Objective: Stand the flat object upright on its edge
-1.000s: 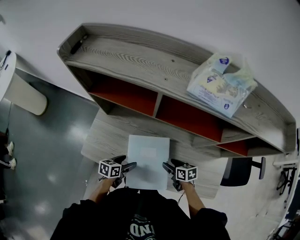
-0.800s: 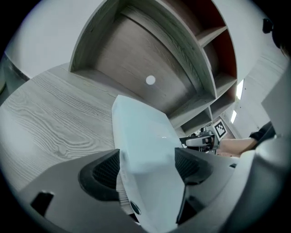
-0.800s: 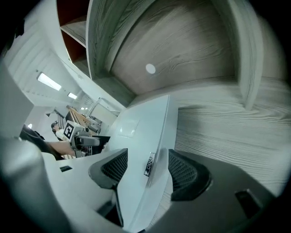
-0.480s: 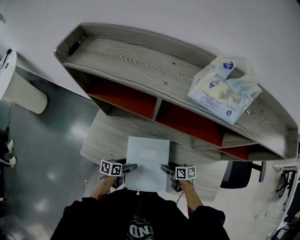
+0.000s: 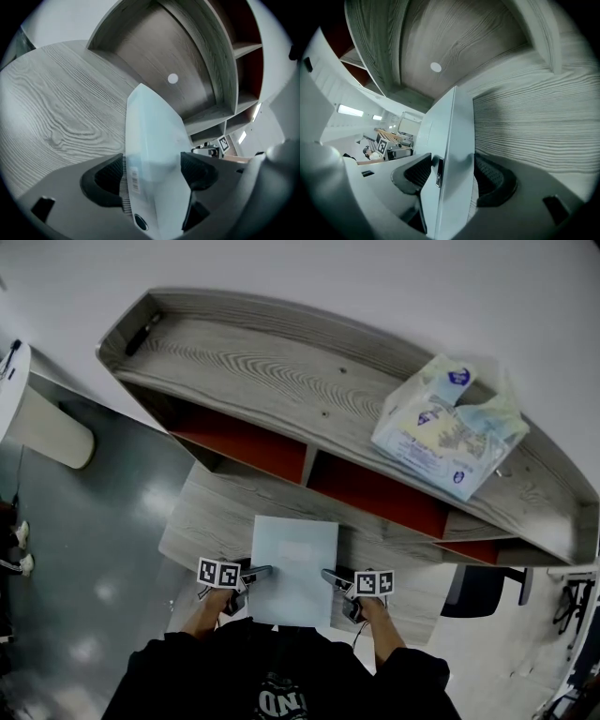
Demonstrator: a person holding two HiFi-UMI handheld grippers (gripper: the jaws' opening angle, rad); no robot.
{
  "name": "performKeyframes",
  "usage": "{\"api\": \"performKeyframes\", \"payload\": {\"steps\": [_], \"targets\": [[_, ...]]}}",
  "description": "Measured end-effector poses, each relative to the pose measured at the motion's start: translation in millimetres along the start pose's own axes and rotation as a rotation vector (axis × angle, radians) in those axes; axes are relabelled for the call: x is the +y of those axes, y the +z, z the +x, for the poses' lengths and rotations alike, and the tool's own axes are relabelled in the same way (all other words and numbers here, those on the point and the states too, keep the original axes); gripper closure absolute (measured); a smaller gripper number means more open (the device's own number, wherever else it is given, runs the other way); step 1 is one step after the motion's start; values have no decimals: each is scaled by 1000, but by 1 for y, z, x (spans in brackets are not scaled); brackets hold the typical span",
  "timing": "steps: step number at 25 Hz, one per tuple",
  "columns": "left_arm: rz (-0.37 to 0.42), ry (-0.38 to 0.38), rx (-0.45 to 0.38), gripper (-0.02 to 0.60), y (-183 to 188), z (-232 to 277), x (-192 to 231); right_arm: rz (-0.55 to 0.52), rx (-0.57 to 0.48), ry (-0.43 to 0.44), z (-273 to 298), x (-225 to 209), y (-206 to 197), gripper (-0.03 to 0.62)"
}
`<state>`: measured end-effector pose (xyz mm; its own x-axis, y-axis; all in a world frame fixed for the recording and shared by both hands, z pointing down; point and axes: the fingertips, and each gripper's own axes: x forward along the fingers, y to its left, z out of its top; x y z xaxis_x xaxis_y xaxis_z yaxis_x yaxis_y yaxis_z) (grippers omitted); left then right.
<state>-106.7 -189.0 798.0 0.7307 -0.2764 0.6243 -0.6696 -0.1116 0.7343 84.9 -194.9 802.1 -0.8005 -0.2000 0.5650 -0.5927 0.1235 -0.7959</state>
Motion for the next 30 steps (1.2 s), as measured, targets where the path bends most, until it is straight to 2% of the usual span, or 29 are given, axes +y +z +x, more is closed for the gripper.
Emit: {"api": "performKeyframes", "payload": {"steps": [4,13,24,30], "targets": [[-28,1,-1,209,1,0,5,13,2,27,3,2,0,339],[-34,-3,12,209,0,2,7,54,-28,103,5,0,0,333],[-36,1,15,236,1,2,7,46,-19,82,11,4,2,335],[-3,0,10,242,5,-1,4,40,-33,68,9,9,3,335]]}}
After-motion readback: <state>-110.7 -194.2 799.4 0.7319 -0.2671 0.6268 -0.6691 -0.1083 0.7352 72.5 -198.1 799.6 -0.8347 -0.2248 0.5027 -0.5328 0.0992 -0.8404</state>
